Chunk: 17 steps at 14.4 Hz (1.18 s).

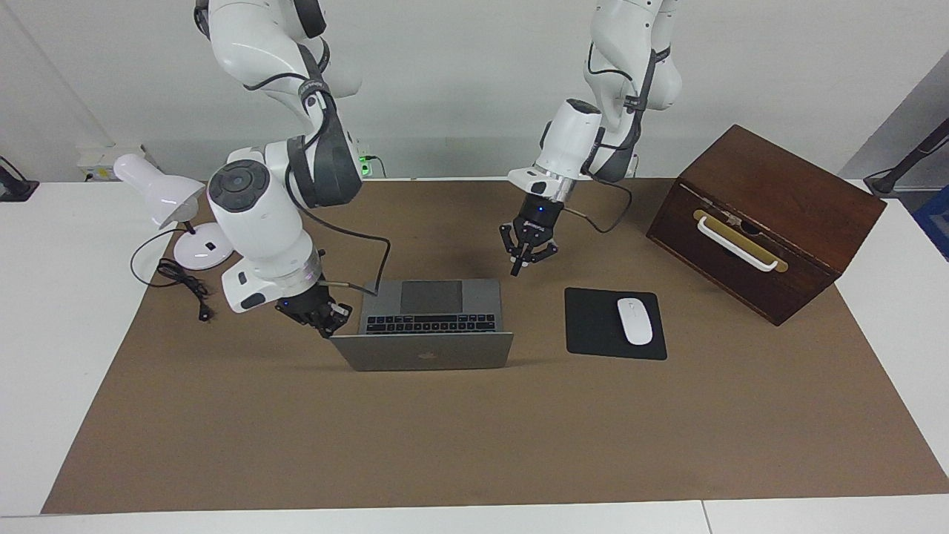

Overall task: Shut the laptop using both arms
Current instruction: 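Move the left gripper to the laptop's near edge while the right gripper rises, then reach the right gripper over the laptop screen's top edge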

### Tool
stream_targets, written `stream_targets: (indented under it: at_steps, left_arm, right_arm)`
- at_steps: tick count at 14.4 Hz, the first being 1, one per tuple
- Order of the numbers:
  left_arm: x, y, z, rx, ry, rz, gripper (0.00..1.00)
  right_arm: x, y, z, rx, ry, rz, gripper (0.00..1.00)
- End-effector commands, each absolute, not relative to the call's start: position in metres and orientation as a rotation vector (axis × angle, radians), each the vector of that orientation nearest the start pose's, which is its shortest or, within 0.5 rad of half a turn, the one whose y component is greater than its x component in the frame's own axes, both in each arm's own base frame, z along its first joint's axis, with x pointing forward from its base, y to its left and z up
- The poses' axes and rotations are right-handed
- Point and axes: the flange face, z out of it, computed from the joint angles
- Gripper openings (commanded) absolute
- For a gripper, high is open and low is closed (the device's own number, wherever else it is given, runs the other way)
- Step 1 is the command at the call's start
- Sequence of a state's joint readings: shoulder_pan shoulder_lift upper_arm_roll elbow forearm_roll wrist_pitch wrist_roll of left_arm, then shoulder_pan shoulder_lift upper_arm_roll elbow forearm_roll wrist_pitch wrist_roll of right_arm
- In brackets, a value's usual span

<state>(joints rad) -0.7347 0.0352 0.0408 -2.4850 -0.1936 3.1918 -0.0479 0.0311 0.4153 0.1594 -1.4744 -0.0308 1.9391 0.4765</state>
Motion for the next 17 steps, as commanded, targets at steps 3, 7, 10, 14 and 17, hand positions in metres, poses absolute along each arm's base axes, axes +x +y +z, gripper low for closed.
stream_targets:
  at_steps: [3, 7, 10, 14, 17]
  left_arm:
    - [0.404, -0.338, 0.321, -3.16, 0.763, -1.12, 0.0]
    - [0.403, -0.346, 0.296, -3.129, 0.79, -1.176, 0.0]
    - [0.401, -0.349, 0.281, -3.114, 0.8, -1.199, 0.0]
    - [0.4, -0.35, 0.276, -3.116, 0.804, -1.184, 0.0]
    - [0.395, -0.355, 0.273, -3.117, 0.822, -1.172, 0.0]
  right_arm:
    - [0.682, 0.094, 0.45, -3.106, 0.347, -0.058, 0.0]
    - [0.696, 0.076, 0.469, -3.115, 0.251, -0.034, 0.0]
    - [0.705, 0.061, 0.483, -3.12, 0.161, -0.066, 0.0]
    - [0.732, 0.039, 0.504, -3.161, -0.067, -0.237, 0.0]
    - [0.752, 0.045, 0.507, -3.165, -0.151, -0.453, 0.0]
